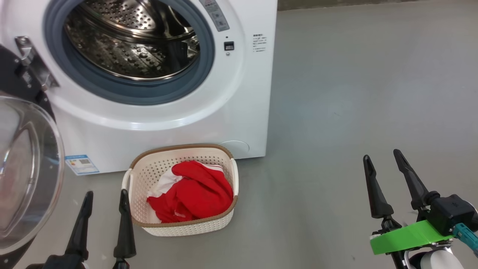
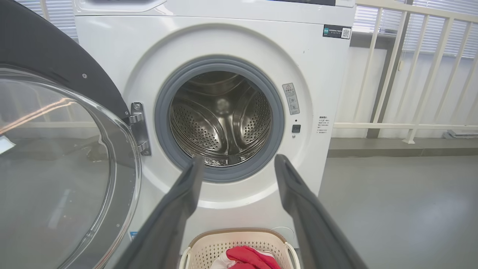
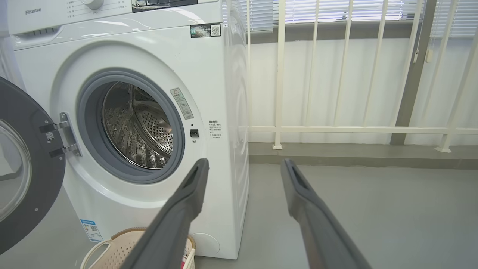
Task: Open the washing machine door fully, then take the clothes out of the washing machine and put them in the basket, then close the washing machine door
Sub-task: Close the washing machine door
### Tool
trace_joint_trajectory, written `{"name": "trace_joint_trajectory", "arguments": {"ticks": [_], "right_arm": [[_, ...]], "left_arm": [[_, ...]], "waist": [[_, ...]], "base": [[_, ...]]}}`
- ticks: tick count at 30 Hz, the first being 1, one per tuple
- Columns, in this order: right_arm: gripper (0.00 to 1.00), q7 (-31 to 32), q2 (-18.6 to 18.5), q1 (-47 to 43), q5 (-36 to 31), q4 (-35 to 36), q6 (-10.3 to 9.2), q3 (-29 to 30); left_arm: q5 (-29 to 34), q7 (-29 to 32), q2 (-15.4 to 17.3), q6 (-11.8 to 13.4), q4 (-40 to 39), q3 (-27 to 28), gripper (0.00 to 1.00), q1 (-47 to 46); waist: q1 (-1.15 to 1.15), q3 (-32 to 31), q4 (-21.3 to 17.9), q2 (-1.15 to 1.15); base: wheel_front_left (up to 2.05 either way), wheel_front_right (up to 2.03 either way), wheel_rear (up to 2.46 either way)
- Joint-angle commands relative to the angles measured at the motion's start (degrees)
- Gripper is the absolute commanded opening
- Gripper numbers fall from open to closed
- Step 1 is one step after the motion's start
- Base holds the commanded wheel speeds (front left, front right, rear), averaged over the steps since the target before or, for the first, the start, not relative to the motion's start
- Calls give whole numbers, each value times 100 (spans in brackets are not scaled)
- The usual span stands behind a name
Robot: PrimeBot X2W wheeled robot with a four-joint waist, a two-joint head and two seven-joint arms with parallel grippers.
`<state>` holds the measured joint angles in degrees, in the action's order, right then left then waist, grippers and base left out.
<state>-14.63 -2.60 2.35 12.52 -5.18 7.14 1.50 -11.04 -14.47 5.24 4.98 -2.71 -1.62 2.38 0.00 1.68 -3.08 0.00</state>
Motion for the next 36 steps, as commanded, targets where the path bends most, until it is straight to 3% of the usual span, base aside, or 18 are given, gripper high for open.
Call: {"name": "trace_joint_trajectory", "arguments": {"ticks": [1,36], "right_arm": [[100,-37,-28,73,-19,156,35,-127],[100,-37,-28,16,-189,637,35,-605]], "left_arm": [[73,-50,64,53,-201,187,100,-146],[122,238,145,373,-450,124,100,95]], "waist": [[0,-28,159,0],[0,-61,2184,0]], "base": [[0,0,0],[0,0,0]]}}
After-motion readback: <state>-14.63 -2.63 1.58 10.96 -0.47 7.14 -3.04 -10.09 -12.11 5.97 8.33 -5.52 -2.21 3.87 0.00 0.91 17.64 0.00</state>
